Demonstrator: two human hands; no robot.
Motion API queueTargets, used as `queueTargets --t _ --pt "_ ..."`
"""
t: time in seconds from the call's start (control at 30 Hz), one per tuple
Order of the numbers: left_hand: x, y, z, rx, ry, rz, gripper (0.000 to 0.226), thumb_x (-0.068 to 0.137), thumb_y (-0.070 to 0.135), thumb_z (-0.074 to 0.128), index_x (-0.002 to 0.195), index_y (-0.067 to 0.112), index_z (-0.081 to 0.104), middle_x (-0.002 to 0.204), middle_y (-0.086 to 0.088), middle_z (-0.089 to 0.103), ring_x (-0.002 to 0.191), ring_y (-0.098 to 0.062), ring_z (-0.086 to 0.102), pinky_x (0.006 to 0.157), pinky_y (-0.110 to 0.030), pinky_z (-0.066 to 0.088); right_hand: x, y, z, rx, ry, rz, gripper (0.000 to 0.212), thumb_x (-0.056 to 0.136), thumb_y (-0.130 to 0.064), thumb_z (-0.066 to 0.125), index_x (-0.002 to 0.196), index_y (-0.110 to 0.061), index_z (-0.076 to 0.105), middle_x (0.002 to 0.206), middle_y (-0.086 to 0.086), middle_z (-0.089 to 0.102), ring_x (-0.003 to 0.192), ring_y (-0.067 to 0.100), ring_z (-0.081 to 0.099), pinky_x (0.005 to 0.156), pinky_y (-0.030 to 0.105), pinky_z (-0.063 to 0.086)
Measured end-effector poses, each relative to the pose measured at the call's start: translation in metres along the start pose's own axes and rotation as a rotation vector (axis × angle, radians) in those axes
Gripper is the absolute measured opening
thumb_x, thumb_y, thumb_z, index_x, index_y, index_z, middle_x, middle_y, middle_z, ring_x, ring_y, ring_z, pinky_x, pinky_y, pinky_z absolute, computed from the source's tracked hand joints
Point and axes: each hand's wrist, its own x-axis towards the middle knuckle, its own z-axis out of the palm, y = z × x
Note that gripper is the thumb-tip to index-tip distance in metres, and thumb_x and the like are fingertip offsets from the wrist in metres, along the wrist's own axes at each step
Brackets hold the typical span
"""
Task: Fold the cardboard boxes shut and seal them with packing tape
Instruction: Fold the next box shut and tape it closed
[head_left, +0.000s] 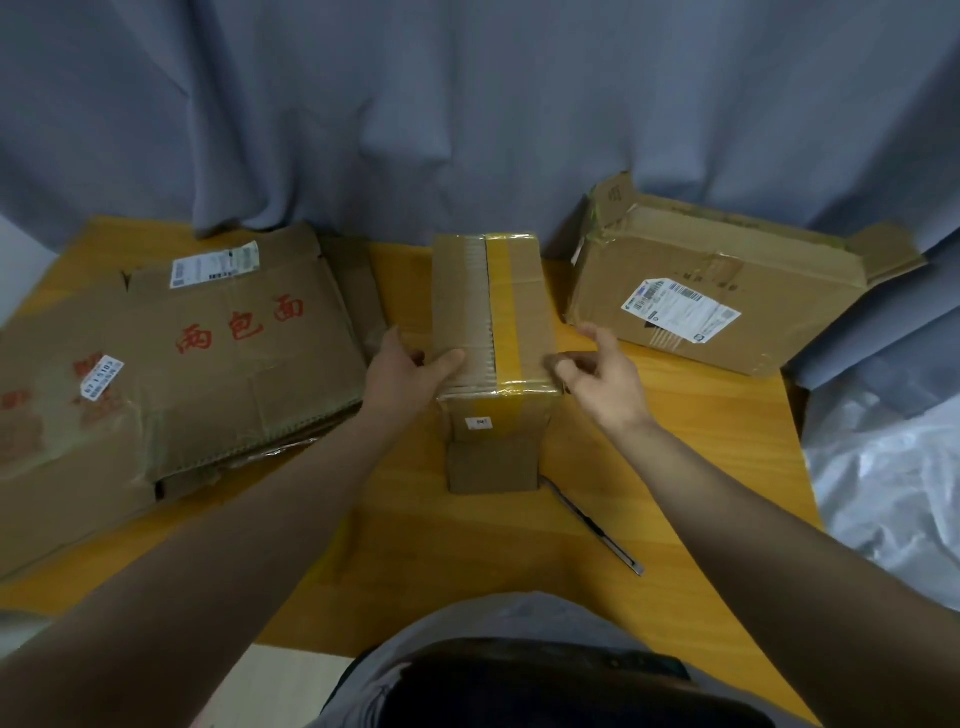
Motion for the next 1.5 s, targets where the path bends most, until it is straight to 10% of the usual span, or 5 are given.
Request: queueTargets --t 0.37,0.63,0.97,1.2,1.5 --pt "0.003 0.026 -0.022 -0.315 -0.068 0.091 0.049 0.074 -0.003 0.075 0.119 0.007 0.058 0.105 -0.002 0.068 0.092 -0.011 0.066 0.069 -0.016 0.055 0.003 -0.033 -0.007 0.428 -0.031 0.013 0.051 0.083 0.007 0.064 0.130 -0.009 0.050 0.115 0.002 0.063 0.107 0.016 0.060 0.080 0.019 0.050" --pt "-0.021 0.008 -0.033 0.006 -0.068 0.102 0.042 0.078 0.004 0.072 0.116 0.006 0.054 0.105 0.001 0.061 0.101 -0.019 0.058 0.081 -0.023 0.048 -0.011 -0.018 -0.008 0.526 -0.158 0.239 0.045 0.096 -0.053 0.034 0.109 -0.020 0.061 0.129 0.005 0.057 0.121 0.025 0.050 0.107 0.045 0.037" --pt "-0.030 0.053 -0.073 -0.340 -0.303 -0.331 0.113 0.056 0.094 0.043 0.114 -0.001 0.060 0.105 -0.020 0.069 0.096 -0.034 0.067 0.083 -0.041 0.055 -0.016 -0.041 -0.026 0.412 -0.366 0.204 0.068 0.066 -0.071 0.062 0.125 -0.037 0.055 0.129 0.002 0.057 0.114 0.028 0.055 0.097 0.049 0.044" --pt "-0.058 0.057 -0.077 -0.303 -0.420 -0.086 0.047 0.077 0.038 0.069 0.114 0.011 0.061 0.115 -0.018 0.066 0.104 -0.030 0.062 0.101 -0.044 0.045 -0.037 -0.036 -0.043 0.656 -0.386 0.165 0.101 0.055 -0.089 0.051 0.125 -0.017 0.059 0.128 0.014 0.059 0.123 0.034 0.052 0.104 0.051 0.036" --pt "-0.075 0.010 -0.040 -0.136 -0.292 -0.074 0.027 0.088 -0.005 0.053 0.105 0.013 0.066 0.099 -0.007 0.064 0.091 -0.016 0.058 0.084 -0.028 0.047 -0.052 -0.012 -0.034 0.571 -0.338 0.271 0.033 0.091 -0.030 0.038 0.116 -0.024 0.060 0.122 0.005 0.057 0.118 0.025 0.048 0.095 0.043 0.036"
